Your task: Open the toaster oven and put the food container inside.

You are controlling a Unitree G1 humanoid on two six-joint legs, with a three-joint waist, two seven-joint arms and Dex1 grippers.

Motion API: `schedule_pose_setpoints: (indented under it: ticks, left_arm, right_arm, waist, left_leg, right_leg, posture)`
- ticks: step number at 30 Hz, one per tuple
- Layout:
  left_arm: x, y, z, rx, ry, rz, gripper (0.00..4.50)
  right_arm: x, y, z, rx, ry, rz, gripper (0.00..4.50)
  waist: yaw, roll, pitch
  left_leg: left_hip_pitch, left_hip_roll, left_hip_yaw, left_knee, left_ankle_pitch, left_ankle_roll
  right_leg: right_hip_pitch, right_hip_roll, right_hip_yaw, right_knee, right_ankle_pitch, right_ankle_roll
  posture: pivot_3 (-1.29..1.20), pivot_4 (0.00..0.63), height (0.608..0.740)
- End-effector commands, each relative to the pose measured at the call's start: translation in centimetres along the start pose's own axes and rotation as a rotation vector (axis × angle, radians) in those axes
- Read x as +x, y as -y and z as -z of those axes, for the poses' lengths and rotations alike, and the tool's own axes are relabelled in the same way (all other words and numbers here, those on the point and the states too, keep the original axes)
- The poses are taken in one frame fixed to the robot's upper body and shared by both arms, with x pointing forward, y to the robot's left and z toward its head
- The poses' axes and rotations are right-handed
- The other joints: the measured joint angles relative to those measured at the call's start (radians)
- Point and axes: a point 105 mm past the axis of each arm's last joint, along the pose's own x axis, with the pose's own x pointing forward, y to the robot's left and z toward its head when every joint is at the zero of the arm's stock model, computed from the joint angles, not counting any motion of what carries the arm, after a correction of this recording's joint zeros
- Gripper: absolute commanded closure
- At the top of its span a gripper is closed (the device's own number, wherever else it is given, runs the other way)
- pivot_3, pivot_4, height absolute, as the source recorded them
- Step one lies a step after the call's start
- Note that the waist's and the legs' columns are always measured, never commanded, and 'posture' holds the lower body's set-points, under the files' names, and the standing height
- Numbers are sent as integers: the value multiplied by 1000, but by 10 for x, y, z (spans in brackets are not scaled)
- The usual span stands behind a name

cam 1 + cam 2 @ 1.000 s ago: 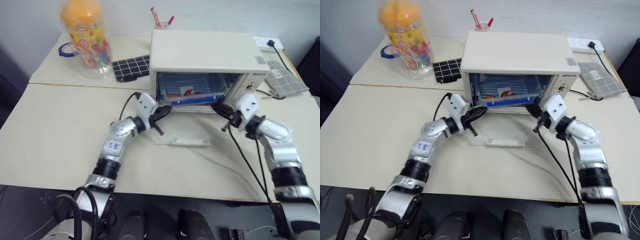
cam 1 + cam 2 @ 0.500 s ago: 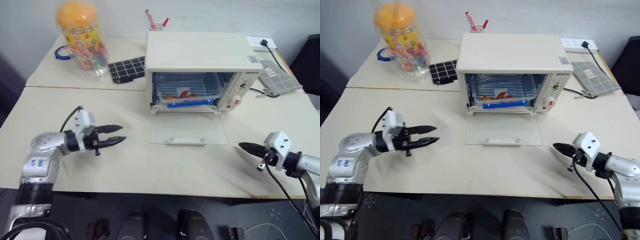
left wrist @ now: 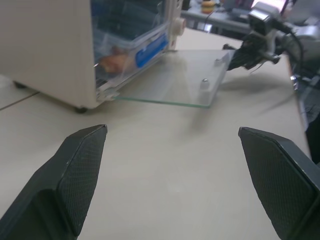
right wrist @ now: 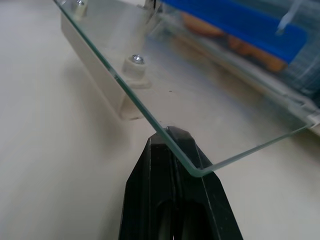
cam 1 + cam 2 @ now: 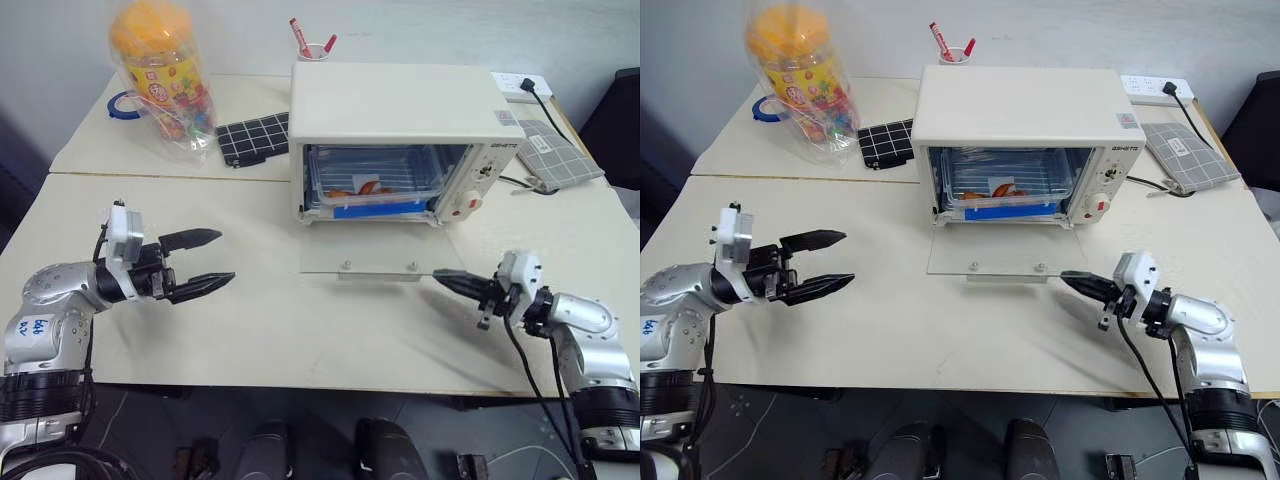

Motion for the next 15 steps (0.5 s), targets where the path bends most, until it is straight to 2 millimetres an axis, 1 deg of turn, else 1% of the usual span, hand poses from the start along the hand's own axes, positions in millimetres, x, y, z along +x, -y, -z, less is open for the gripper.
schedule_pose_setpoints:
  ticks: [1,3,6,8,10,12,15]
  left_arm:
    - [-1,-3,-15,-7,74,-44,38]
    - [0,-1,-14,-19,73,-39,38]
    - [6,0,-15,-29,89,-31,38]
    - [12,-3,-20,4,120,-44,38]
    - [15,-6,-22,24,137,-71,38]
    - [15,-5,-21,50,133,-74,38]
    - [11,-2,-5,100,42,-84,0]
  right_arm:
    - [-5,24,-48,15,176,131,4500]
    - [-2,30,-60,37,218,150,4500]
    - [12,42,-82,56,283,165,4500]
    - [21,51,-91,64,304,170,4500]
    - [24,56,-95,91,299,163,4500]
    - [19,51,-96,112,289,130,4500]
    - [5,31,-92,78,217,64,3905]
  waist:
    - [0,0,0]
    - [-2,0,0]
    - [-5,0,0]
    - [-3,0,0]
    - [-1,0,0]
    - [5,0,0]
    - [14,0,0]
  left_leg:
    - [0,0,0,0,0,0]
    - [0,0,0,0,0,0]
    - [0,1,1,0,0,0]
    - [0,1,1,0,0,0]
    - [0,0,1,0,0,0]
    - [-1,0,0,0,0,0]
    - [-2,-1,0,-2,-1,1]
  right_leg:
    - [0,0,0,0,0,0]
    - [0,0,0,0,0,0]
    - [-1,1,0,0,0,0]
    - [-1,2,0,1,0,0]
    - [-1,1,1,1,0,0]
    - [-1,1,0,0,0,0]
    - [-2,0,-1,-2,0,0]
  posture:
    - [0,150,740]
    - [0,150,740]
    - [0,150,740]
    - [0,150,740]
    - [0,150,740]
    - [0,150,740]
    - [0,150,740]
